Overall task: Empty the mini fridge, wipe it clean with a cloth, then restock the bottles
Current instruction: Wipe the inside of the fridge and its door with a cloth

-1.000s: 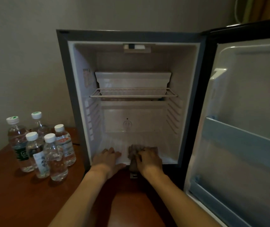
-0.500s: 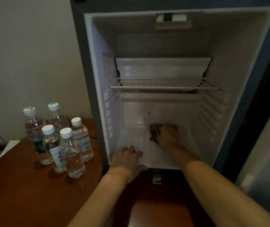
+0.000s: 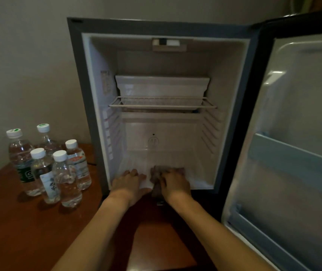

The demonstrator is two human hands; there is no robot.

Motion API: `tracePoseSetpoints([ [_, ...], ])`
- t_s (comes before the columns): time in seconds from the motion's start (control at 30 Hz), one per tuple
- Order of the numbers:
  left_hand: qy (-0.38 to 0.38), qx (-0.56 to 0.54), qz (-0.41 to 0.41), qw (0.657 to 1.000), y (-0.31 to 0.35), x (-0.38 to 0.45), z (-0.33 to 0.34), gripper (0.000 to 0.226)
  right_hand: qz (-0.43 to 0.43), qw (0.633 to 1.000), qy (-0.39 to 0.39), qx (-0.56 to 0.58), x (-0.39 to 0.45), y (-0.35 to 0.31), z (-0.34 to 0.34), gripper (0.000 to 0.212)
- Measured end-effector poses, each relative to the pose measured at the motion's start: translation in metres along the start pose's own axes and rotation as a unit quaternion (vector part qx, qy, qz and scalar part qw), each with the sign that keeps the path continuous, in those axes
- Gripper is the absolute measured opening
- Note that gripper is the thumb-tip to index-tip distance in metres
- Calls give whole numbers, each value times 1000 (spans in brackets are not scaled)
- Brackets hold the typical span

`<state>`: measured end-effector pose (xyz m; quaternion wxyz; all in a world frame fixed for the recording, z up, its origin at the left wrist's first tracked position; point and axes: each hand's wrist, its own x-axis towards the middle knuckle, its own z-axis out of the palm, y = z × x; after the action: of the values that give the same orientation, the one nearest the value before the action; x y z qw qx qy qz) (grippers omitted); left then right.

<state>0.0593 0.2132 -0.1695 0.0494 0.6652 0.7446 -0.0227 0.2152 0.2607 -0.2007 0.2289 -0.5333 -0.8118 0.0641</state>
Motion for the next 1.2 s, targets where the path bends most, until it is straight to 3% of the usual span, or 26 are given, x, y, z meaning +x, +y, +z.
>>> tracePoseSetpoints([
  [0.13, 15, 6, 8, 1000, 0, -1, 2, 59, -29, 999, 41, 5, -23, -4, 9, 22],
  [0.2, 20, 6, 9, 1000, -1, 0, 4, 57, -25, 999, 14, -18, -18, -10, 3, 28],
  [0.3, 26, 8, 16, 999, -4, 2, 6, 54, -15, 999, 9, -29, 5, -8, 7, 36],
  [0.57, 51, 16, 34, 998, -9, 6, 14, 62, 35, 999, 9, 6, 70, -15, 14, 20],
  [0.8, 45, 34, 30, 998, -10, 9, 14, 62, 44, 999, 0, 9, 116, -20, 20, 20],
  [0.97, 38, 38, 25, 998, -8, 8, 15, 63, 32, 999, 20, 20, 98, -15, 30, 23],
  [1.2, 66, 0, 23, 998, -8, 1, 24, 54, 7, 1000, -7, -8, 33, -25, 13, 35],
])
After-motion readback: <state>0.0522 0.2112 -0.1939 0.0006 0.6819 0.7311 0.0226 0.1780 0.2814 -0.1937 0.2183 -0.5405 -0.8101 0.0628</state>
